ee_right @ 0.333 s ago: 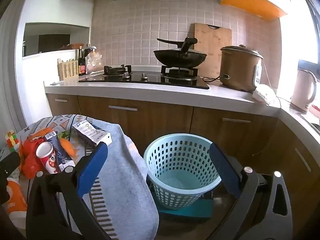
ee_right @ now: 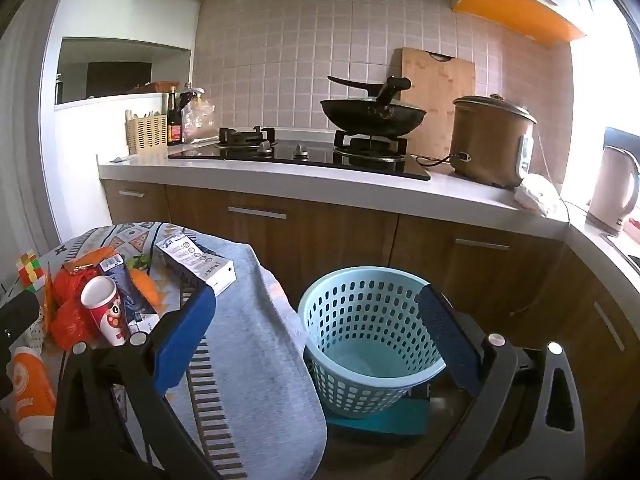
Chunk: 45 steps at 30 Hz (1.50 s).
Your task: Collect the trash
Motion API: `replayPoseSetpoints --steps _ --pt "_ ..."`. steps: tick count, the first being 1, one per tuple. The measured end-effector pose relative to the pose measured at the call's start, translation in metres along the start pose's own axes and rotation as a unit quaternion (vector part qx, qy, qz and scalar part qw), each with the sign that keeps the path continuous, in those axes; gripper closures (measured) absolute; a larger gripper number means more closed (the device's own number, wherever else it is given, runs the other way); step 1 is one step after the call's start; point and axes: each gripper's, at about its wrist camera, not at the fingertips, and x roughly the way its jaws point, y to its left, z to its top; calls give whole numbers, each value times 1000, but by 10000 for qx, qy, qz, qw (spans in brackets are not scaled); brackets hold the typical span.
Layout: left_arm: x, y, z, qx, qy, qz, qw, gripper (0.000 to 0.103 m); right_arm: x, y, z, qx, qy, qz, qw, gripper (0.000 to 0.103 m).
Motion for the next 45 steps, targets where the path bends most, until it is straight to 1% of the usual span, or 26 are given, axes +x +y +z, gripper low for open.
replayPoseSetpoints --steps 3,7,11,15,19,20,23,27,33,45 --pt "-3 1 0 2 -18 -20 10000 11 5 2 -1 -69 71 51 9999 7" --pt "-4 4 -1 -19 0 46 10000 11 3 7 -1 -176 19 -32 9998 7" --pt "2 2 -6 29 -5 83 10000 11 3 5 0 -113 61 33 9999 7" --pt "1 3 -8 -26 1 104 9999 11 0 2 0 -61 -14 -61 10000 7" --pt "-1 4 -10 -47 -3 129 9999 11 -1 3 -1 -63 -47 -62 10000 7" --pt "1 8 -4 -60 16 127 9999 11 -2 3 -1 -67 -60 -65 9999 7" --pt "1 8 -5 -76 22 144 9999 11 -3 4 -1 -89 -89 -67 9999 7" --pt "-1 9 -6 -63 -24 236 9997 11 -4 6 -2 -122 -111 -74 9998 7" --pt "-4 8 -5 -41 -66 234 9997 11 -6 8 -2 -133 -128 -50 9998 7" --pt "-3 10 -6 -89 -16 173 9998 11 -2 7 -4 -76 -21 -17 10000 7"
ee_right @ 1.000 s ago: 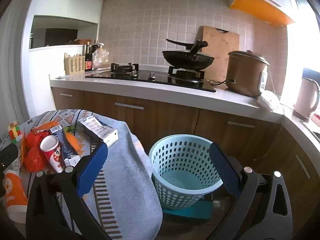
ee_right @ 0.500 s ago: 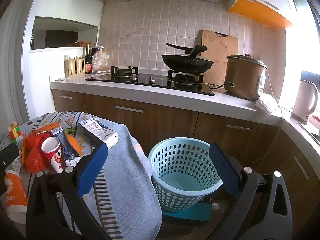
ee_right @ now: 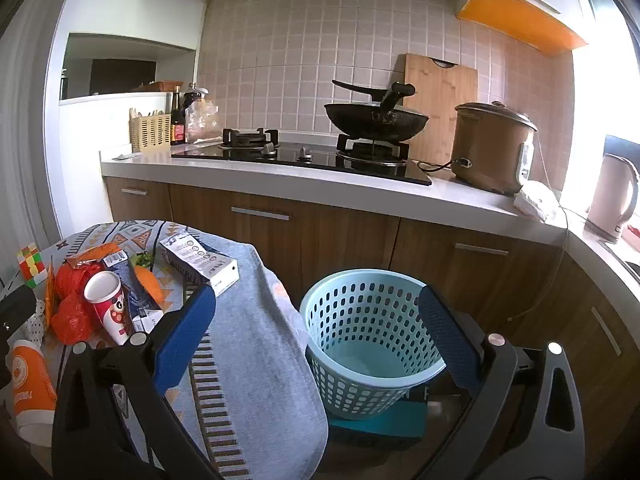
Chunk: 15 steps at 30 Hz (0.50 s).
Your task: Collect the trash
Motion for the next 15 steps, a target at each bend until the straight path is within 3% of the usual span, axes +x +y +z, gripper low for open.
replayPoseSetpoints --steps 15 --pt "0 0 0 1 4 12 10000 11 3 -2 -2 26 40 -38 10000 7"
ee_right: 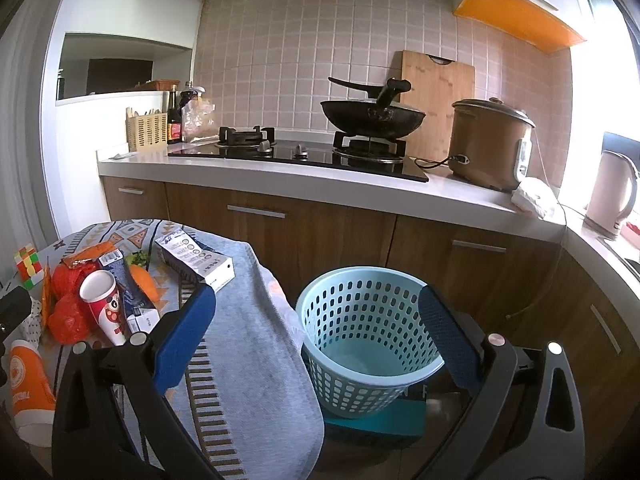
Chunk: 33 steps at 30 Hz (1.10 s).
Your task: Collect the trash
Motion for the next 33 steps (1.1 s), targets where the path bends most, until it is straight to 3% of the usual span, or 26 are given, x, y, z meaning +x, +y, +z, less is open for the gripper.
replayPoseSetpoints --steps 13,20,23,27,30,33 --pt "-2 10 -3 -38 -24 120 9999 11 2 2 -2 13 31 95 9999 7" --pt "-22 45 -16 -222 -226 329 9990 11 -1 9 -3 76 -65 654 9978 8" --pt "-26 67 -26 -365 -32 463 9983 11 1 21 -4 -53 -66 862 9962 16" --pt "-23 100 -45 -860 471 386 9944 11 9 38 -9 -199 92 1332 9909 37" --pt "-15 110 -56 -1061 798 233 9909 11 17 51 -11 -341 239 1867 9815 38" --pt "0 110 -63 -1248 1148 10 9855 11 23 66 -13 -552 230 2097 9759 38"
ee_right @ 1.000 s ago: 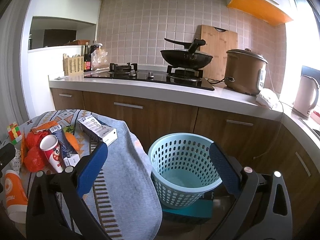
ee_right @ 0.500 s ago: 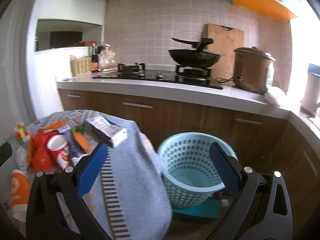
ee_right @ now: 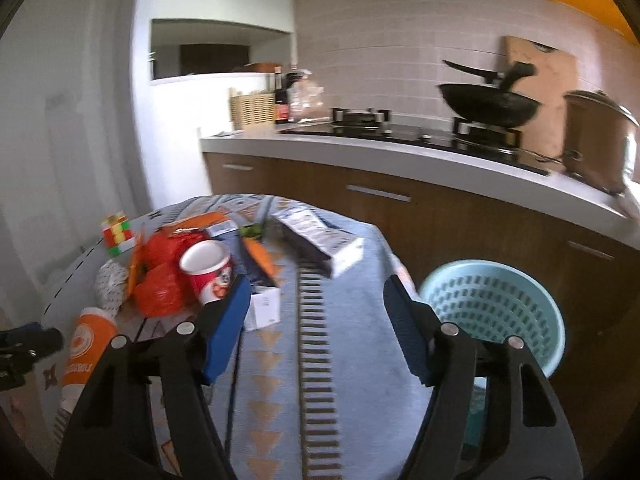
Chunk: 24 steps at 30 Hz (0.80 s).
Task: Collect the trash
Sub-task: 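Grasp the orange paper cup with the left tool while the right tool grasps the blue carton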
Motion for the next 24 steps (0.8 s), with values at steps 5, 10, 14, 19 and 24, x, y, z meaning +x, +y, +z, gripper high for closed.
replayPoseSetpoints --steps 5,10,14,19,24 --pt "31 -7 -4 -214 464 -171 9985 12 35 10 2 -235 320 435 9983 38" --pt "57 -13 -6 -194 794 134 9966 30 64 20 2 -458 701 732 9938 38" --pt "62 -8 -6 -262 789 65 9965 36 84 22 2 -530 948 784 9910 38" --pt "65 -3 0 -279 759 -5 9967 37 109 28 7 -644 1174 645 9889 38" --pt "65 0 7 -257 701 -67 9972 38 144 34 12 -655 1606 741 9821 38"
